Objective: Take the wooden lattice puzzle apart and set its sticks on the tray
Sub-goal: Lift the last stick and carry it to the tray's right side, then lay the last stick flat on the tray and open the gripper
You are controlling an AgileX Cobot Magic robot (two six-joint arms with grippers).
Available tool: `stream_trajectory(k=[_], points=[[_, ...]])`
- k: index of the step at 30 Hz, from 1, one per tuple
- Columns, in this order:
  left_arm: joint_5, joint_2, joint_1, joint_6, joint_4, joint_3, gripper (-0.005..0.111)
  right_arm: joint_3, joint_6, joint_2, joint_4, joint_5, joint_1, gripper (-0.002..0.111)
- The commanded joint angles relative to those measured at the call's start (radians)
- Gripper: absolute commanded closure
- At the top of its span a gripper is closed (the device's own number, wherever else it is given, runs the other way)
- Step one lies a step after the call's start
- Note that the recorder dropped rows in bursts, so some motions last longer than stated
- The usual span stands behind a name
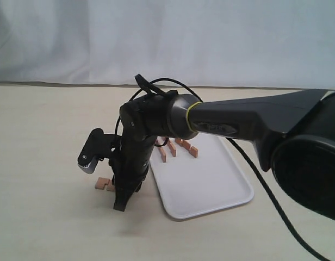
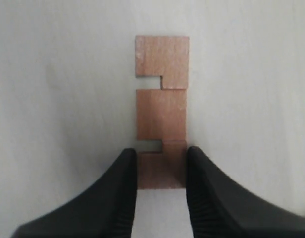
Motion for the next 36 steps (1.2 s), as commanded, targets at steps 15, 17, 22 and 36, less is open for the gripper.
stream_trajectory(k=[15,17,22,36], points=[[-0.013,-0.002,-0.001,0.0,-0.005,0.002,0.107,0.05,0.334,-0.267,-0.007,0.008,-0.251,0.104],[-0.013,-0.002,-0.001,0.0,-0.005,0.002,0.107,0.089,0.365,-0.267,-0.007,-0.015,-0.307,0.104],[-0.013,-0.002,-0.001,0.0,-0.005,0.002,0.107,0.207,0.45,-0.267,-0.007,-0.158,-0.432,0.104],[-0.013,-0.002,-0.001,0.0,-0.005,0.002,0.107,0.264,0.462,-0.161,-0.082,-0.287,-0.477,0.104]])
